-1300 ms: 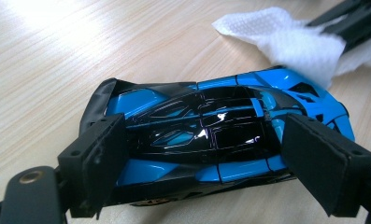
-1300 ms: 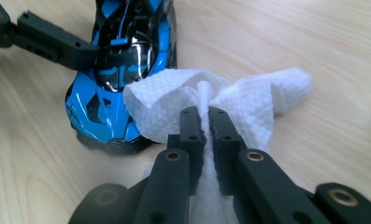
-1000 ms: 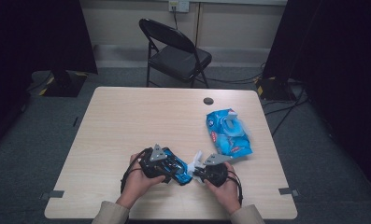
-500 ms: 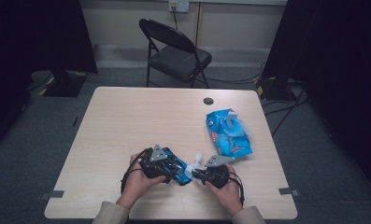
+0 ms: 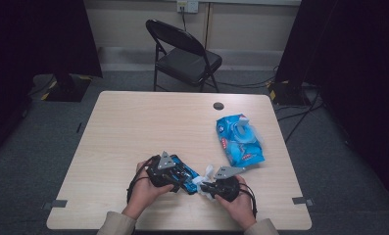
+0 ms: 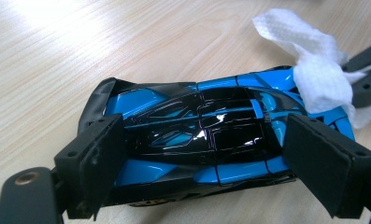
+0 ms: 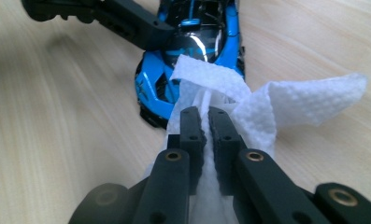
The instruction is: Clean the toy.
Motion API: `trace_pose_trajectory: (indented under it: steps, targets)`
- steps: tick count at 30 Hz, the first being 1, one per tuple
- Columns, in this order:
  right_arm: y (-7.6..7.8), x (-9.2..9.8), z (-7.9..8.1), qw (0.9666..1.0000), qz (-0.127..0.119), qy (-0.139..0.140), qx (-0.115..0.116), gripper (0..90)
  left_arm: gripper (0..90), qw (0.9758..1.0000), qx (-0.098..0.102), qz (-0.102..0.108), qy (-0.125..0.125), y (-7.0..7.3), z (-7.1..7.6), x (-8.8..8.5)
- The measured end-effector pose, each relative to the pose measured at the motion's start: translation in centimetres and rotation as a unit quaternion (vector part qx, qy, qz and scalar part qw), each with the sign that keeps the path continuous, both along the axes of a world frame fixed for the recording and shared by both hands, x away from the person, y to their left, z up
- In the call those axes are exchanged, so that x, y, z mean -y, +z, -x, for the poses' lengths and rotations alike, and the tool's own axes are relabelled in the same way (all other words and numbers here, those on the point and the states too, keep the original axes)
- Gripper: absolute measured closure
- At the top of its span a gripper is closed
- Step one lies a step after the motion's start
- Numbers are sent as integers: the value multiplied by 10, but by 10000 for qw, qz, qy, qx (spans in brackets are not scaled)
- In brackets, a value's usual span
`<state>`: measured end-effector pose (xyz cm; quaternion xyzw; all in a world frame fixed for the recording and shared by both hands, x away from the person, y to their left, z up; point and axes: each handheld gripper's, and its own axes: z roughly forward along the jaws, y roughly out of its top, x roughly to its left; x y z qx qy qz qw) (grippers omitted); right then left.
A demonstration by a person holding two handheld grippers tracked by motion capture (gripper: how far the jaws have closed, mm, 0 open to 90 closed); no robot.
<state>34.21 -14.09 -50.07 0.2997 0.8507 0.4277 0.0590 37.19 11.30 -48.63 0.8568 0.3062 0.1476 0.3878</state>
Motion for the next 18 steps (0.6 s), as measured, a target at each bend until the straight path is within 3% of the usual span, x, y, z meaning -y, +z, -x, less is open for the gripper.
trace_pose_trajectory:
  steps: [12,18]
  targets:
    - [1,-2,7,9999,12,88,-65,862,133,10000,-15,-4,4,0,0,1]
    - [0,-12,13,9994,77,319,-89,862,133,10000,6,27,4,-1,1,0]
